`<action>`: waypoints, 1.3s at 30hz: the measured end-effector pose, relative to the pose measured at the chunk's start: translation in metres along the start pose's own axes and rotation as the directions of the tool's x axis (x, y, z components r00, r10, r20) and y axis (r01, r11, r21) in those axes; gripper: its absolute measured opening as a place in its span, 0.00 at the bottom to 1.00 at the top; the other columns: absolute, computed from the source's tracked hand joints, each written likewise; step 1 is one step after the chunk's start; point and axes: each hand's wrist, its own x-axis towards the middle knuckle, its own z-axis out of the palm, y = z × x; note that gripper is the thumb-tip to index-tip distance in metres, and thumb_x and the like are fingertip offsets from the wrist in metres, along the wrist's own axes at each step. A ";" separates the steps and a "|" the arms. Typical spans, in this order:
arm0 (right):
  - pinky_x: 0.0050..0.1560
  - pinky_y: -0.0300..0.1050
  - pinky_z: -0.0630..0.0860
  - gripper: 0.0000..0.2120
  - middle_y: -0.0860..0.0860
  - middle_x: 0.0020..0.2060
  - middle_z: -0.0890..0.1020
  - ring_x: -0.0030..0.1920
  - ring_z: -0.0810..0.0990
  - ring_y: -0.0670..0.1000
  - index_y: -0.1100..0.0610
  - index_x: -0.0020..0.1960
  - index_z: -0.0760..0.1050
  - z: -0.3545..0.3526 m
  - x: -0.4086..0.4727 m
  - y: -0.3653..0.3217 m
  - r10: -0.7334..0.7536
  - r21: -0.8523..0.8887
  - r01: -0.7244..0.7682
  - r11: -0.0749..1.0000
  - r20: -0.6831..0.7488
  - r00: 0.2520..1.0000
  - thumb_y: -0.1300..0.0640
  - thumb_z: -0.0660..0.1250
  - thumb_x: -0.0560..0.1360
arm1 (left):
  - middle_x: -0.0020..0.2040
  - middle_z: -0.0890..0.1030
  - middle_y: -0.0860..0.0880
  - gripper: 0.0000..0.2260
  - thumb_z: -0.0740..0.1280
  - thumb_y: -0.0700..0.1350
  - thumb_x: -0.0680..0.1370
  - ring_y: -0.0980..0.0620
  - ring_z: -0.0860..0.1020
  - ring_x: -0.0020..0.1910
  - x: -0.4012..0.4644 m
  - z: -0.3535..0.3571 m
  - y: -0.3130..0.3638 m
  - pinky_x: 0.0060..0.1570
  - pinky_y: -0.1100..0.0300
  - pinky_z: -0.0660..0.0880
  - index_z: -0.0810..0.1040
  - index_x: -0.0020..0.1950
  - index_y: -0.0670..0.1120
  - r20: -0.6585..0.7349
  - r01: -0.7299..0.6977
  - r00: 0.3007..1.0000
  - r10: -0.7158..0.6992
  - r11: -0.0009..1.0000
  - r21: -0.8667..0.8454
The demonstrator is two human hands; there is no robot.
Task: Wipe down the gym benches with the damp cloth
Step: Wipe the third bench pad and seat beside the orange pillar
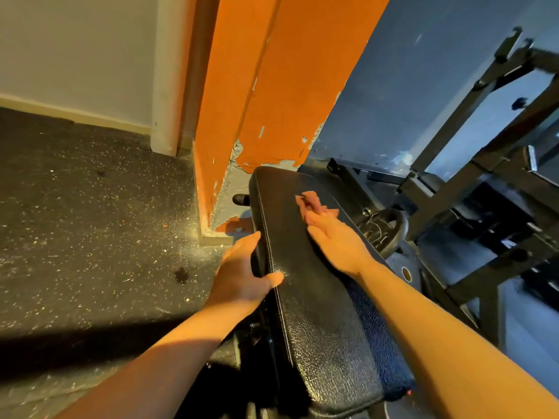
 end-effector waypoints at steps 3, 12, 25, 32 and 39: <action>0.65 0.54 0.65 0.20 0.57 0.73 0.65 0.68 0.69 0.60 0.55 0.73 0.65 -0.002 0.024 0.040 0.359 -0.019 -0.359 0.933 0.002 0.933 0.52 0.51 0.83 | 0.74 0.65 0.49 0.33 0.72 0.42 0.74 0.48 0.63 0.73 0.000 0.000 -0.002 0.72 0.54 0.59 0.62 0.76 0.52 0.049 -0.051 0.997 0.052 0.999 -0.019; 0.72 0.51 0.56 0.22 0.49 0.76 0.61 0.77 0.56 0.52 0.46 0.76 0.62 0.016 0.091 -0.022 0.046 0.048 -0.046 0.998 0.005 0.999 0.47 0.54 0.83 | 0.67 0.66 0.60 0.39 0.68 0.57 0.64 0.55 0.62 0.73 0.005 0.003 -0.009 0.74 0.48 0.58 0.63 0.75 0.56 0.019 -0.133 0.991 0.132 0.991 0.032; 0.71 0.65 0.50 0.20 0.51 0.73 0.66 0.73 0.61 0.59 0.47 0.71 0.67 0.015 0.108 -0.013 0.244 0.056 -0.245 0.968 0.029 0.969 0.46 0.50 0.81 | 0.72 0.67 0.61 0.38 0.68 0.57 0.62 0.56 0.62 0.74 0.009 0.007 -0.014 0.74 0.43 0.56 0.66 0.73 0.60 0.003 -0.074 0.997 0.074 0.997 -0.015; 0.75 0.50 0.52 0.19 0.51 0.75 0.64 0.74 0.60 0.52 0.54 0.74 0.66 0.015 0.016 -0.058 -0.001 0.175 -0.001 0.985 0.014 1.000 0.55 0.55 0.83 | 0.72 0.70 0.50 0.45 0.71 0.61 0.56 0.49 0.66 0.72 0.011 0.006 -0.012 0.71 0.43 0.62 0.69 0.72 0.52 -0.032 0.004 0.999 -0.006 0.998 -0.065; 0.72 0.64 0.58 0.27 0.51 0.76 0.57 0.74 0.59 0.55 0.47 0.78 0.50 0.007 -0.096 -0.012 0.312 0.086 -0.312 0.946 0.008 0.950 0.54 0.52 0.81 | 0.67 0.74 0.50 0.19 0.68 0.42 0.78 0.55 0.70 0.66 -0.071 0.004 -0.006 0.62 0.66 0.63 0.73 0.69 0.48 -0.122 -0.110 0.988 0.092 0.983 -0.147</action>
